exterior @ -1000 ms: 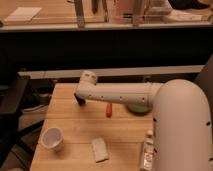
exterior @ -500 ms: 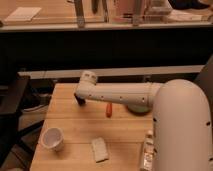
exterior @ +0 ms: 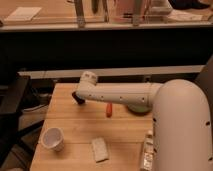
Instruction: Knock the eraser over
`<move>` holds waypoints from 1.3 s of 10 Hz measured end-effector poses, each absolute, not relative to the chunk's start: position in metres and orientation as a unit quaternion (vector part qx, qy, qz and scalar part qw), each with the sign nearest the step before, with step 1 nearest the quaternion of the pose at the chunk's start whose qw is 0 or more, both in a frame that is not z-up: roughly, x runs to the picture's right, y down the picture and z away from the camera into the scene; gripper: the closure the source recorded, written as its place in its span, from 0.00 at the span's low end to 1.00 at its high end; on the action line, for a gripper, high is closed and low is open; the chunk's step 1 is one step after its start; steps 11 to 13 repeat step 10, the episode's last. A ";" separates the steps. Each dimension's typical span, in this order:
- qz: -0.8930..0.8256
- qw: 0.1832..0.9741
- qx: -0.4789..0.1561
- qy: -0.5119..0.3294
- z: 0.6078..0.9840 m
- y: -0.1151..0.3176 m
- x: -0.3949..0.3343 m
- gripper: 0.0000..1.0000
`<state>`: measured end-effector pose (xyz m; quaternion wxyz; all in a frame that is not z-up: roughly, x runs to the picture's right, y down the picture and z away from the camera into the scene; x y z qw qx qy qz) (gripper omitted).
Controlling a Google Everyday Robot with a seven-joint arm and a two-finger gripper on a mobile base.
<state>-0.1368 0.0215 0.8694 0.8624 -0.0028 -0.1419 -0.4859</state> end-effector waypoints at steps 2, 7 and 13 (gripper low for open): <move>-0.495 0.845 -0.008 -0.202 0.874 0.024 -0.159 0.20; -0.510 0.824 -0.010 -0.248 0.874 0.027 -0.222 0.35; -0.508 0.826 -0.009 -0.245 0.872 0.029 -0.205 0.63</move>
